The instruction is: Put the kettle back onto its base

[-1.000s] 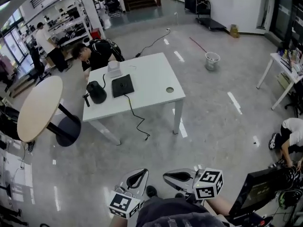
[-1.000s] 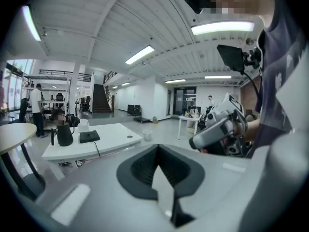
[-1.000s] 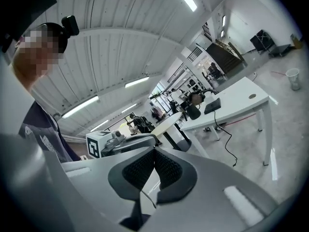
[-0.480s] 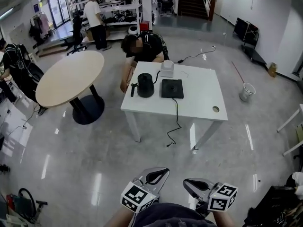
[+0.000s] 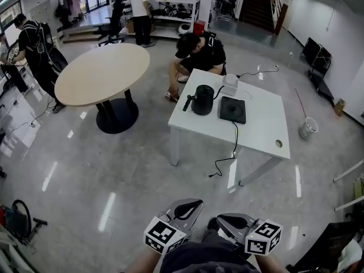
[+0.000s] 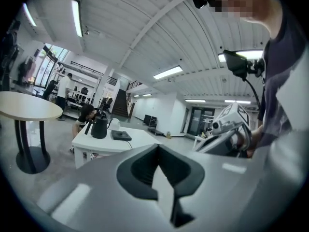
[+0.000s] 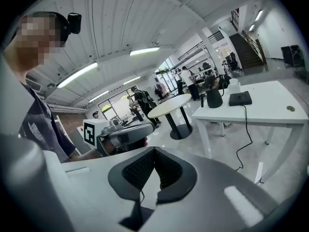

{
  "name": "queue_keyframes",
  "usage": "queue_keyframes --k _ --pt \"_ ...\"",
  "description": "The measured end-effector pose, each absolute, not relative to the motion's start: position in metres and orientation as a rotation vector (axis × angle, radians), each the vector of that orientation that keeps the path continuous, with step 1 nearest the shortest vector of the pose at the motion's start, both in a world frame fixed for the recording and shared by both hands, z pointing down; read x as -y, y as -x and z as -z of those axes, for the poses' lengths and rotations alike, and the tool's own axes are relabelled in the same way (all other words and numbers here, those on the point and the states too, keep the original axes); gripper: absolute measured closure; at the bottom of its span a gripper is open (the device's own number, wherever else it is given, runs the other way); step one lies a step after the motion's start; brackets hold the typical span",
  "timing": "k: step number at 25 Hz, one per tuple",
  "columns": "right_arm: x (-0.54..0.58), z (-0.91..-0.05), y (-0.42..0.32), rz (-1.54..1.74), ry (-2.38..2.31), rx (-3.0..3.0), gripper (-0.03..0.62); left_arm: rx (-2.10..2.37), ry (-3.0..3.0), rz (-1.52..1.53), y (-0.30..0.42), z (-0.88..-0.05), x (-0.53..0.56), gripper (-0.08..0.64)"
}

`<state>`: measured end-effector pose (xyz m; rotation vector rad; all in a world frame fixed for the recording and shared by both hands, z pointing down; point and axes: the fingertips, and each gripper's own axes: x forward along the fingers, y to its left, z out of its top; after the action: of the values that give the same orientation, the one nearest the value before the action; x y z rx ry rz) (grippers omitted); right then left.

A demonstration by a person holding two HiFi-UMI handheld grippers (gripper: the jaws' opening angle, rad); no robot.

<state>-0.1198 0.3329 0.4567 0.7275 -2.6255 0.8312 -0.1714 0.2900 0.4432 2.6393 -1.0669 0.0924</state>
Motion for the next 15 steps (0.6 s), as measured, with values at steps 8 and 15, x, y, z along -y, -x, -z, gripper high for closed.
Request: queue_keyframes --k 8,15 --pt "-0.311 -0.456 0.145 -0.813 -0.57 2.675 0.592 1.142 -2.548 -0.165 0.191 -0.46 -0.27 0.557" --pt "-0.271 -0.454 0.125 -0.837 -0.559 2.746 0.592 1.115 -2.549 -0.291 0.163 -0.462 -0.225 0.558"
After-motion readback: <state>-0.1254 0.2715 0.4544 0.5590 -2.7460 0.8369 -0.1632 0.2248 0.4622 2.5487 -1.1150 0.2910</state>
